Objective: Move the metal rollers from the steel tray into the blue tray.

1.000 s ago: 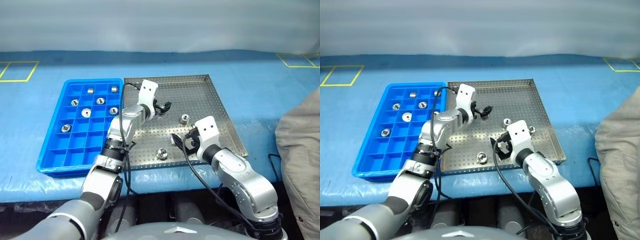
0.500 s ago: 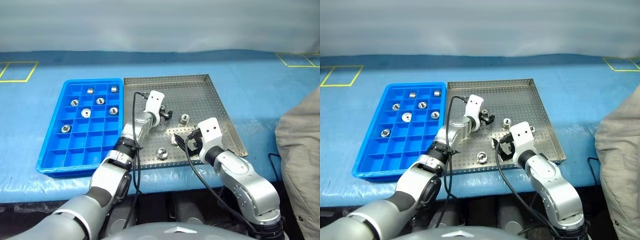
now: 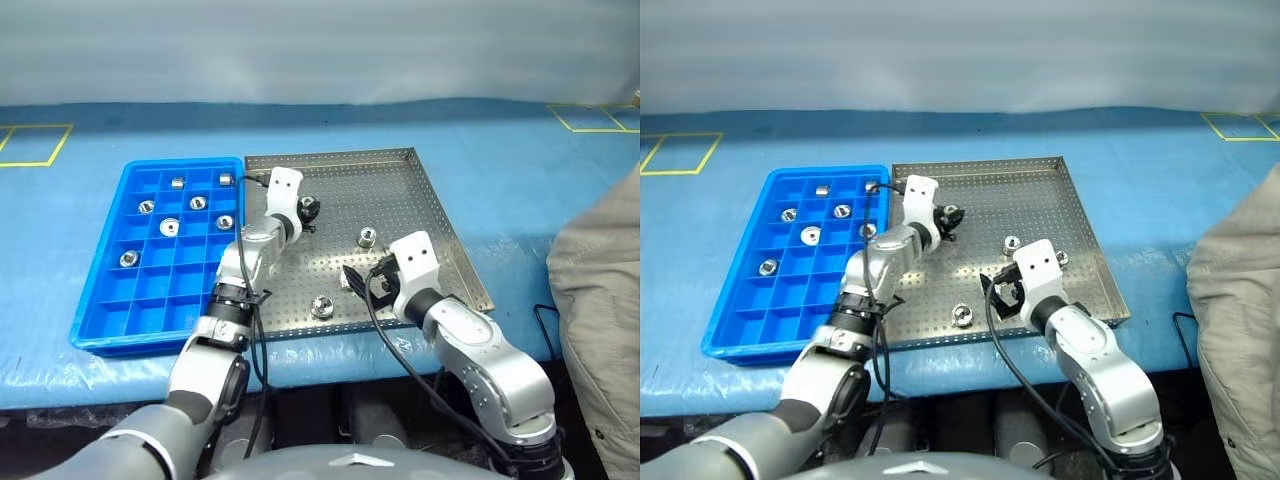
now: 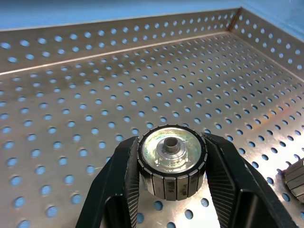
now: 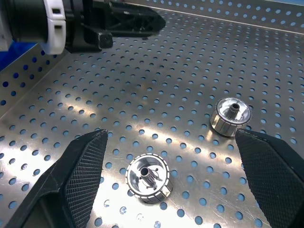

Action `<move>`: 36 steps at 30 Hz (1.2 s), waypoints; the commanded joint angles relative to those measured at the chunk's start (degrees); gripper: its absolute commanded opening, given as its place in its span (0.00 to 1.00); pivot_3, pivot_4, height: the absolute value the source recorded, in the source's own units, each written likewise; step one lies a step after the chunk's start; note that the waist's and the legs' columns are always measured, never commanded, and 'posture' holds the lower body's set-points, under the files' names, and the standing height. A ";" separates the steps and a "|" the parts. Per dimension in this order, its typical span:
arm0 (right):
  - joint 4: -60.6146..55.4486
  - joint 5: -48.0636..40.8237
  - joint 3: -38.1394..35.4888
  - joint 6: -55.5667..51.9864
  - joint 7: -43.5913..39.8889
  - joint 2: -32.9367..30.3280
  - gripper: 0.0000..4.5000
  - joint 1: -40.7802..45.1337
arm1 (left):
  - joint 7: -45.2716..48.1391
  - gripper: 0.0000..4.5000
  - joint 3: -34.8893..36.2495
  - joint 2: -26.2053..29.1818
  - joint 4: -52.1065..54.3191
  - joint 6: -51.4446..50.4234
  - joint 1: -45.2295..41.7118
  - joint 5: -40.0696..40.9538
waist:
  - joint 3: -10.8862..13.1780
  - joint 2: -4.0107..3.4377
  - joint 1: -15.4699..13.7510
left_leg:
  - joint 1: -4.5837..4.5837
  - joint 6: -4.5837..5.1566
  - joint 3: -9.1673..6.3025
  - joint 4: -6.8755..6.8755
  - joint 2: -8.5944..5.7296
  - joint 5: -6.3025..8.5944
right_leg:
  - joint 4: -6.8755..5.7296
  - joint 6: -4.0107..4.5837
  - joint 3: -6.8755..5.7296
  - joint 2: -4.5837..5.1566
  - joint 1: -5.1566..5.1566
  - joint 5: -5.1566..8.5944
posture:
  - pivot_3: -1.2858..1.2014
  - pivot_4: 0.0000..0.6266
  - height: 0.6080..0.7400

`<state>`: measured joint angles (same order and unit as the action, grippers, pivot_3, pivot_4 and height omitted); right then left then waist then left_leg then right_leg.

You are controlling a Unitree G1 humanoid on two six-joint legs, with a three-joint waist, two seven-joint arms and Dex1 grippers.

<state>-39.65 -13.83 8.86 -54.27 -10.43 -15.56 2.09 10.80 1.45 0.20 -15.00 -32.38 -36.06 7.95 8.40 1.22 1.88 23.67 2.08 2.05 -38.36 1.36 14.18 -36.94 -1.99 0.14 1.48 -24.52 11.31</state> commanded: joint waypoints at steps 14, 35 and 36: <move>4.21 0.98 8.03 3.60 -6.25 -1.95 1.00 8.02 | -7.28 0.37 6.04 12.37 50.49 -16.78 24.38 -3.07 | 0.00 0.01 -3.10 | -0.07 -0.04 -0.03 -0.03 0.00 -0.04 | 0.00 0.01 -0.06 0.02 0.07 0.04 | 0.57 0.24 1.00; 2.83 -1.33 10.14 4.96 -13.60 -5.63 1.00 7.70 | -13.15 0.45 10.60 8.69 52.03 -22.68 36.55 -5.26 | 0.01 0.02 -4.34 | -0.06 -0.01 -0.07 -0.09 0.02 -0.05 | 0.00 0.13 -0.12 0.07 0.10 0.30 | 0.57 0.24 1.00; 2.79 -1.20 10.08 4.98 -13.40 -5.66 1.00 7.62 | -13.15 0.54 10.67 8.57 52.13 -22.83 36.56 -5.15 | 0.01 0.02 -4.33 | -0.06 -0.01 -0.07 -0.09 0.03 -0.05 | -0.01 0.15 -0.13 0.07 0.10 0.31 | 0.57 0.24 1.00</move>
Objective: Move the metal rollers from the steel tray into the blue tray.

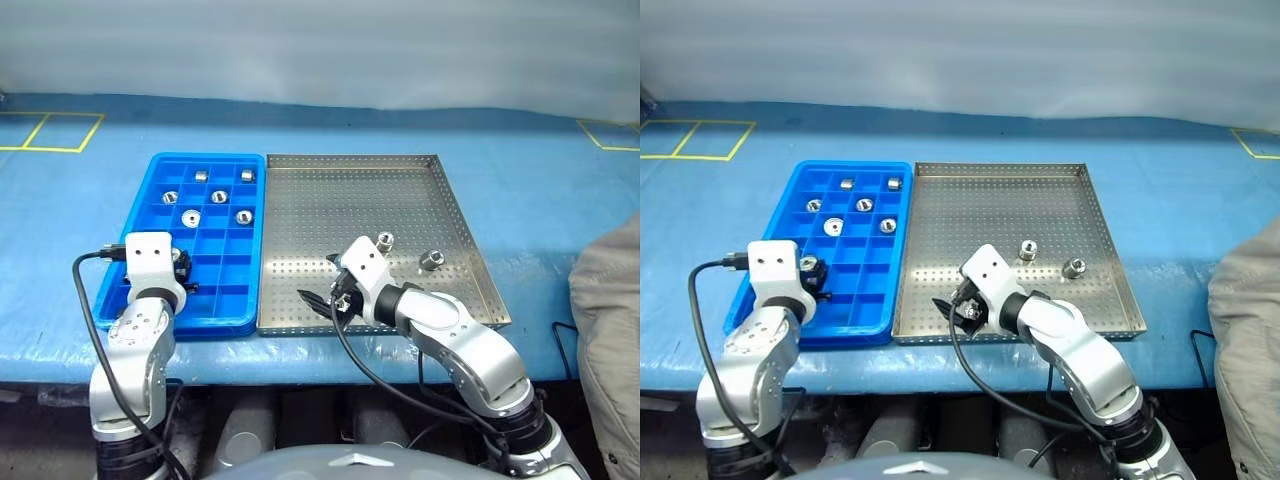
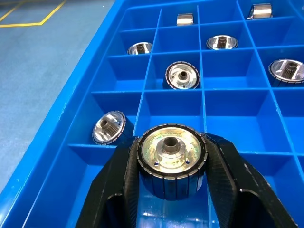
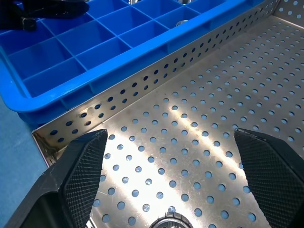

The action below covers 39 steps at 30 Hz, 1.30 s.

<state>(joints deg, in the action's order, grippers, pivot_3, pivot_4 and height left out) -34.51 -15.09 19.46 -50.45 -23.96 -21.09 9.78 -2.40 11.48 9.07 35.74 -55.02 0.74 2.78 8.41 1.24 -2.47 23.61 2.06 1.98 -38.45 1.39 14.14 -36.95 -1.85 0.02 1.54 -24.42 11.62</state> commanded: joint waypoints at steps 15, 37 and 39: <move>-7.69 -0.94 -9.68 -0.84 1.57 -4.18 1.00 -7.21 | 24.37 0.99 -14.00 7.84 -1.77 8.15 -9.87 12.59 | 0.01 -0.01 0.69 | 0.09 0.10 0.06 -0.15 -0.02 0.06 | 0.02 0.06 -0.01 0.07 -0.02 0.00 | 0.53 0.24 1.00; -15.10 -2.33 -13.74 -3.67 5.55 -5.31 1.00 -16.29 | 53.24 0.99 -40.71 17.94 -30.32 21.66 -28.35 4.78 | 0.01 -0.07 3.91 | 0.07 0.11 0.19 -0.16 0.06 0.06 | 0.00 0.02 0.12 -0.07 -0.08 0.06 | 0.47 0.24 1.00; -15.11 -2.23 -13.57 -3.65 5.99 -5.17 1.00 -16.22 | 55.02 0.99 -42.81 18.65 -31.48 23.25 -29.45 2.66 | 0.01 -0.07 4.00 | 0.07 0.11 0.19 -0.16 0.06 0.07 | 0.00 0.01 0.12 -0.07 -0.08 0.06 | 0.47 0.24 1.00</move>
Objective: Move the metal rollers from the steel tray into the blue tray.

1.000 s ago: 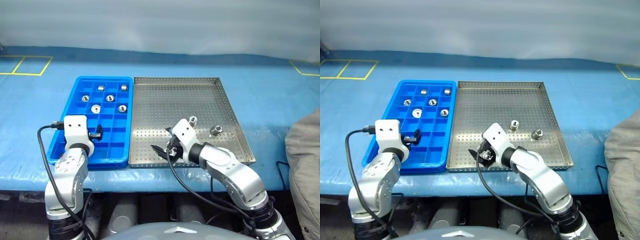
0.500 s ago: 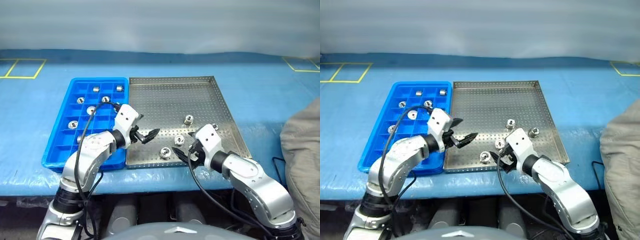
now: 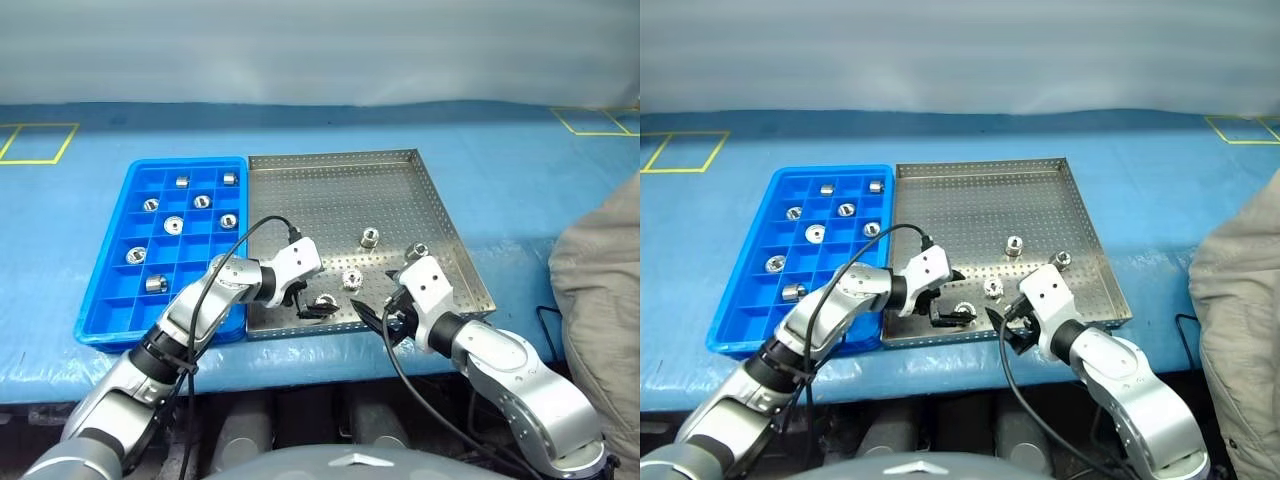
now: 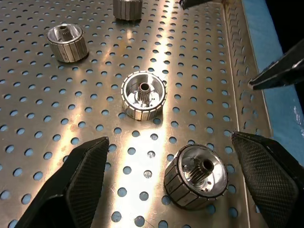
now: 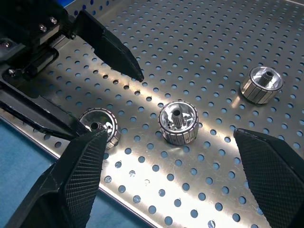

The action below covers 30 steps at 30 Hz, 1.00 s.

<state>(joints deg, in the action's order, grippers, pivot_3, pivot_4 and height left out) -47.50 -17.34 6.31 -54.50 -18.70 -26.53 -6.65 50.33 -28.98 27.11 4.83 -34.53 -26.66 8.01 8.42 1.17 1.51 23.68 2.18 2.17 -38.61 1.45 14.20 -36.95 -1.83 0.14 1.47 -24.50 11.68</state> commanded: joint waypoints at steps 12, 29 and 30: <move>-0.93 0.29 0.91 1.05 1.83 0.88 1.00 1.60 | 5.85 0.66 -4.38 1.47 -4.71 5.94 -3.87 -9.05 | 0.00 0.00 0.45 | 0.01 0.05 0.04 0.00 0.00 0.03 | 0.01 -0.04 0.05 0.01 -0.01 -0.01 | 0.48 0.24 1.00; 2.80 -0.34 6.82 1.57 -1.75 0.50 1.00 8.93 | -18.67 0.36 19.96 -4.56 12.93 -7.85 8.10 -7.34 | 0.02 0.00 -0.25 | -0.01 0.05 0.05 -0.05 0.03 0.02 | -0.03 -0.13 0.07 0.01 0.00 -0.06 | 0.52 0.24 1.00; 3.36 -0.32 7.45 1.69 -2.15 0.62 1.00 9.91 | -21.55 0.36 22.45 -5.86 14.67 -9.33 9.10 -7.41 | 0.02 0.00 -0.25 | 0.00 0.05 0.05 -0.05 0.04 0.03 | -0.02 -0.13 0.07 0.01 0.00 -0.06 | 0.52 0.24 1.00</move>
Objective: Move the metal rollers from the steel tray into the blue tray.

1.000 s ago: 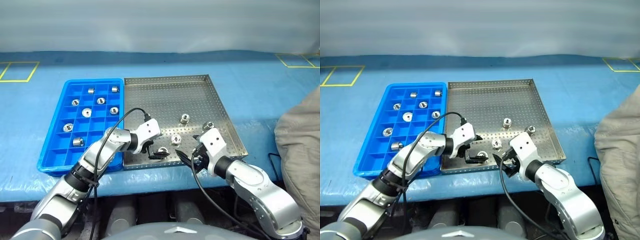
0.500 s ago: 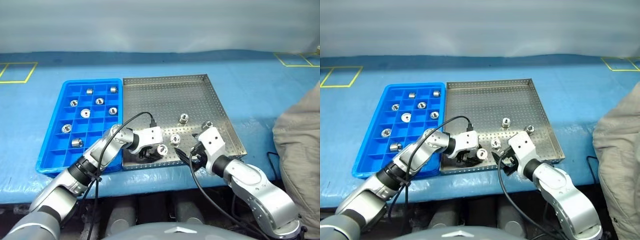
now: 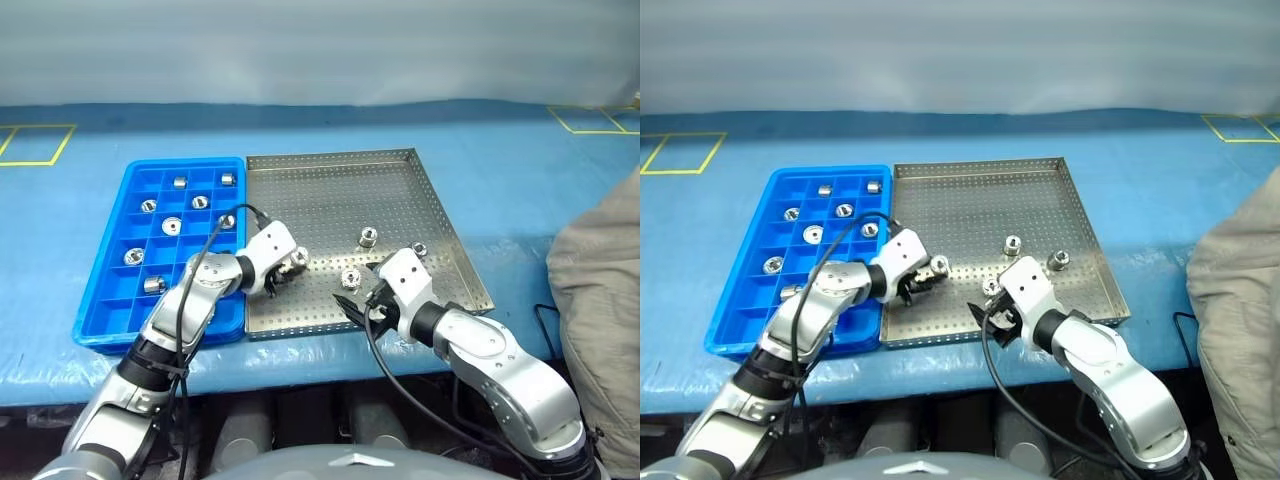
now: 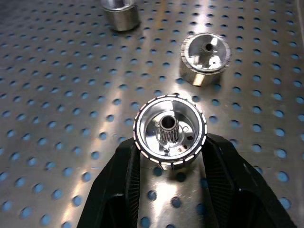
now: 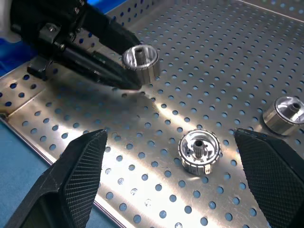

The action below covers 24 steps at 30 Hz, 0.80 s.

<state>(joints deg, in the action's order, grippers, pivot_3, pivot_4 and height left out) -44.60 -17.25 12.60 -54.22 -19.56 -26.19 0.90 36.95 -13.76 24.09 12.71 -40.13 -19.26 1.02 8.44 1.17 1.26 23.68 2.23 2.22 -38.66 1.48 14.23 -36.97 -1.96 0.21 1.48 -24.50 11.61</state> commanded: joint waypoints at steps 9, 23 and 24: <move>8.73 0.00 9.08 6.31 -7.54 2.99 1.00 13.13 | -30.60 0.36 19.90 -13.62 24.16 -12.41 13.95 -7.86 | 0.05 0.09 -2.13 | -0.01 0.00 -0.06 0.00 -0.01 0.00 | 0.01 -0.15 -0.04 0.01 0.05 -0.11 | 0.59 0.24 1.00; 17.89 0.64 15.00 16.00 -16.79 7.50 1.00 19.09 | -47.36 0.36 22.30 -27.38 33.73 -19.32 24.60 -17.52 | 0.06 0.16 -7.17 | 0.03 -0.01 -0.32 -0.12 -0.05 0.00 | 0.04 0.05 -0.33 0.13 0.16 -0.01 | 0.63 0.24 1.00; 17.91 0.87 15.06 16.02 -16.79 7.46 1.00 19.01 | -47.94 0.36 22.19 -28.04 33.83 -19.91 24.76 -17.95 | 0.06 0.16 -7.17 | 0.04 -0.02 -0.32 -0.14 -0.04 0.00 | 0.03 0.05 -0.35 0.13 0.16 -0.01 | 0.63 0.24 1.00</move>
<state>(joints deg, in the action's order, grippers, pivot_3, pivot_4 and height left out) -25.44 -16.33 28.15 -39.45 -36.00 -18.91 19.18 -9.85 9.09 -3.30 43.14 -59.35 5.64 -15.74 8.49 1.33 -5.90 23.72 2.21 1.90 -38.81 1.44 14.23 -36.94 -1.90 -0.13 1.62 -24.34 11.60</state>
